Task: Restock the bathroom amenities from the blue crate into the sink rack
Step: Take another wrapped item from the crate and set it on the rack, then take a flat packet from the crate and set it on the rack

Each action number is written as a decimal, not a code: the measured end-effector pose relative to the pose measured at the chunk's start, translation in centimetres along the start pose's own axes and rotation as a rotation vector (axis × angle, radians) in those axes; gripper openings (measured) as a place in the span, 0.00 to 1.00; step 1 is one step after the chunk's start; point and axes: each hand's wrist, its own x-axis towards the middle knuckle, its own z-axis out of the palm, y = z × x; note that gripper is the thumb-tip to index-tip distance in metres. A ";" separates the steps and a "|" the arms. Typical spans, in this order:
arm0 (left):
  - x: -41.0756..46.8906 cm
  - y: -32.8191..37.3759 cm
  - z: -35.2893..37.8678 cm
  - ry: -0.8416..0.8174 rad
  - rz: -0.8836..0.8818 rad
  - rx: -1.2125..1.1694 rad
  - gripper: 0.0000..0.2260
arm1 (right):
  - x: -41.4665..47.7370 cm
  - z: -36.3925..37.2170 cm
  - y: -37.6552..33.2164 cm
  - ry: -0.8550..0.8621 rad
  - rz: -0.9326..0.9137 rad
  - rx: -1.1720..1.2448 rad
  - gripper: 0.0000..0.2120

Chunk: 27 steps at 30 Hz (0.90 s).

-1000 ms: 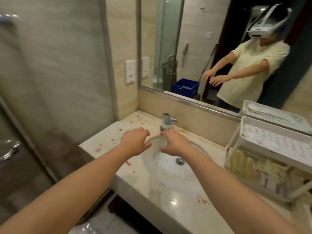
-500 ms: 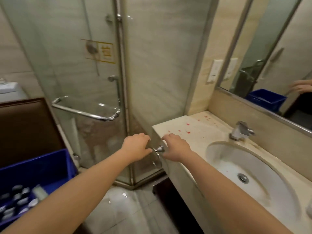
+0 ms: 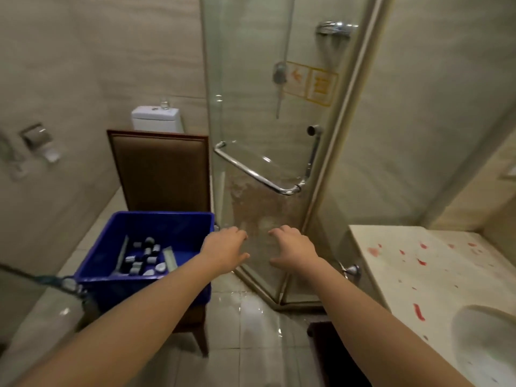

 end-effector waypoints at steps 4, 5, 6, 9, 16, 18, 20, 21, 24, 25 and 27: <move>-0.6 -3.6 0.5 -0.001 -0.129 -0.022 0.22 | 3.7 0.7 -2.9 -0.026 -0.140 -0.010 0.32; -0.7 -4.4 0.6 -0.001 -0.165 -0.023 0.22 | 4.7 0.8 -3.6 -0.035 -0.174 -0.009 0.32; -0.9 -5.2 0.7 -0.004 -0.202 -0.025 0.22 | 5.6 0.9 -4.2 -0.043 -0.211 -0.008 0.31; -1.1 -7.3 0.9 -0.013 -0.310 -0.045 0.23 | 8.2 1.2 -6.0 -0.061 -0.317 0.001 0.28; -1.4 -10.2 1.4 0.012 -0.543 -0.080 0.22 | 13.8 2.1 -9.2 -0.113 -0.540 -0.054 0.32; -1.5 -10.7 1.7 0.026 -0.598 -0.096 0.22 | 15.1 2.2 -9.8 -0.138 -0.584 -0.068 0.33; -1.5 -11.0 1.8 0.036 -0.646 -0.099 0.22 | 16.2 2.4 -10.3 -0.157 -0.623 -0.076 0.33; -1.6 -11.1 1.8 0.039 -0.671 -0.095 0.21 | 16.8 2.5 -10.6 -0.163 -0.641 -0.077 0.32; -1.6 -11.6 2.1 0.046 -0.737 -0.091 0.21 | 18.2 3.0 -11.3 -0.172 -0.694 -0.086 0.32; -1.7 -11.7 2.2 0.051 -0.757 -0.094 0.21 | 18.6 3.2 -11.5 -0.174 -0.712 -0.089 0.32; -1.8 -12.1 2.4 0.069 -0.789 -0.096 0.20 | 19.5 3.6 -12.0 -0.184 -0.740 -0.096 0.32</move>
